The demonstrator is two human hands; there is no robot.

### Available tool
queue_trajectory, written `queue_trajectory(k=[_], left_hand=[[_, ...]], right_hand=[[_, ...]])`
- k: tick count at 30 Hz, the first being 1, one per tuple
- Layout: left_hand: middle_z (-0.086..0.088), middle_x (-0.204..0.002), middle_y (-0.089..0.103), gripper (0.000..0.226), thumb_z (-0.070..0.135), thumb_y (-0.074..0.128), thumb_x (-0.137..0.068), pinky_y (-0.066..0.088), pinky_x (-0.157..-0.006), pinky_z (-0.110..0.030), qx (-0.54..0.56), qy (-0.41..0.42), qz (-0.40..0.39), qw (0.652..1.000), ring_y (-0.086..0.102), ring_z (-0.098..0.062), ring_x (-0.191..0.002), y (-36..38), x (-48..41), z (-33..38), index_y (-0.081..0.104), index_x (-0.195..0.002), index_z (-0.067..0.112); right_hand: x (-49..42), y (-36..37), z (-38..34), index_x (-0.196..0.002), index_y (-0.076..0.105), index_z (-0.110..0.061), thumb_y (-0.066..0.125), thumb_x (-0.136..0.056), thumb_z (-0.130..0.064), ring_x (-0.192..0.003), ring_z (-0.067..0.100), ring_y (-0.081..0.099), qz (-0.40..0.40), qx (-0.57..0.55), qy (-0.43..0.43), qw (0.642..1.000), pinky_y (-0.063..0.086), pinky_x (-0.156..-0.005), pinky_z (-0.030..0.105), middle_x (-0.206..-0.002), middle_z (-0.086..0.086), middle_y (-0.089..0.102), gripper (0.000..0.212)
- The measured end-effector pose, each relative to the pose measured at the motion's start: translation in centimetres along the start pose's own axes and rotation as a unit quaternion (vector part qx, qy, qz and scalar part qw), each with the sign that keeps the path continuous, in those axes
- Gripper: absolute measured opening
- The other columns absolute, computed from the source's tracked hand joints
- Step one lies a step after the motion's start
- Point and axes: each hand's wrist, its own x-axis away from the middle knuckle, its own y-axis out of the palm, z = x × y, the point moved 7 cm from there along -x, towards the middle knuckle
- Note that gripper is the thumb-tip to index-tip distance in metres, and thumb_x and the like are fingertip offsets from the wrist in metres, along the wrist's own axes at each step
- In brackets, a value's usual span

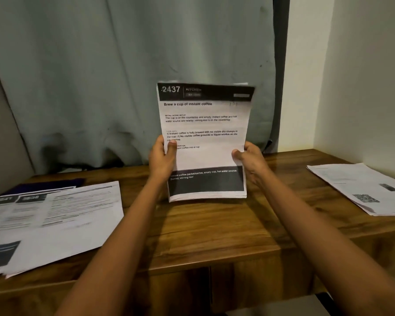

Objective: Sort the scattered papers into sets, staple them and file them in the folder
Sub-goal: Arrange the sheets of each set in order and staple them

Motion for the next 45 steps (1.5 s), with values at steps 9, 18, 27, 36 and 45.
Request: queue_trajectory(k=[9, 18, 27, 36, 45], left_hand=[[0.01, -0.092, 0.062, 0.021, 0.031, 0.05, -0.098, 0.048, -0.059, -0.006, -0.012, 0.015, 0.011, 1.0, 0.058, 0.004, -0.077, -2.9, 0.2, -0.2, 0.052, -0.111, 0.014], [0.001, -0.1, 0.069, 0.021, 0.031, 0.05, -0.098, 0.056, -0.071, -0.019, 0.037, 0.041, 0.06, 0.997, 0.068, -0.009, -0.089, -3.8, -1.3, -0.1, 0.058, -0.109, 0.015], [0.004, -0.099, 0.066, 0.02, 0.028, 0.05, -0.1, 0.048, -0.066, -0.008, 0.027, 0.103, 0.132, 0.986, 0.062, 0.009, -0.081, -5.2, -3.1, 5.0, 0.059, -0.108, 0.012], [0.007, -0.104, 0.059, 0.036, 0.031, 0.049, -0.096, 0.047, -0.058, -0.004, -0.036, 0.066, 0.069, 0.995, 0.058, 0.005, -0.077, -4.4, 1.2, -0.4, 0.05, -0.118, 0.002], [0.006, -0.111, 0.061, 0.031, 0.03, 0.048, -0.098, 0.051, -0.066, -0.01, -0.029, 0.03, 0.055, 0.998, 0.061, -0.004, -0.092, -5.1, 0.8, -2.2, 0.054, -0.122, 0.011]], right_hand=[[0.2, 3.1, 2.3, -0.116, 0.053, -0.017, 0.05, -0.094, 0.0, -0.107, 0.022, 0.059, -0.035, -0.006, 0.001, 0.999, 0.05, -0.096, 0.043, -0.107, -0.001, 0.061, 0.028], [-0.2, 4.5, -0.7, -0.113, 0.056, -0.014, 0.05, -0.098, -0.02, -0.098, 0.023, 0.066, -0.025, 0.009, -0.105, 0.994, 0.057, -0.082, 0.038, -0.112, 0.008, 0.066, 0.017], [-0.6, 5.6, -4.3, -0.111, 0.056, -0.018, 0.053, -0.097, -0.018, -0.092, 0.008, 0.061, 0.019, 0.036, -0.168, 0.985, 0.052, -0.076, 0.021, -0.103, -0.008, 0.062, 0.015], [1.9, 6.9, 2.2, -0.12, 0.055, -0.005, 0.052, -0.096, -0.011, -0.103, 0.018, 0.058, 0.051, 0.129, -0.151, 0.979, 0.05, -0.093, 0.047, -0.117, 0.006, 0.063, 0.024], [1.7, 6.9, 2.0, -0.116, 0.058, -0.001, 0.049, -0.098, -0.012, -0.096, 0.015, 0.058, 0.048, 0.146, -0.164, 0.974, 0.051, -0.086, 0.038, -0.111, 0.009, 0.064, 0.023]])
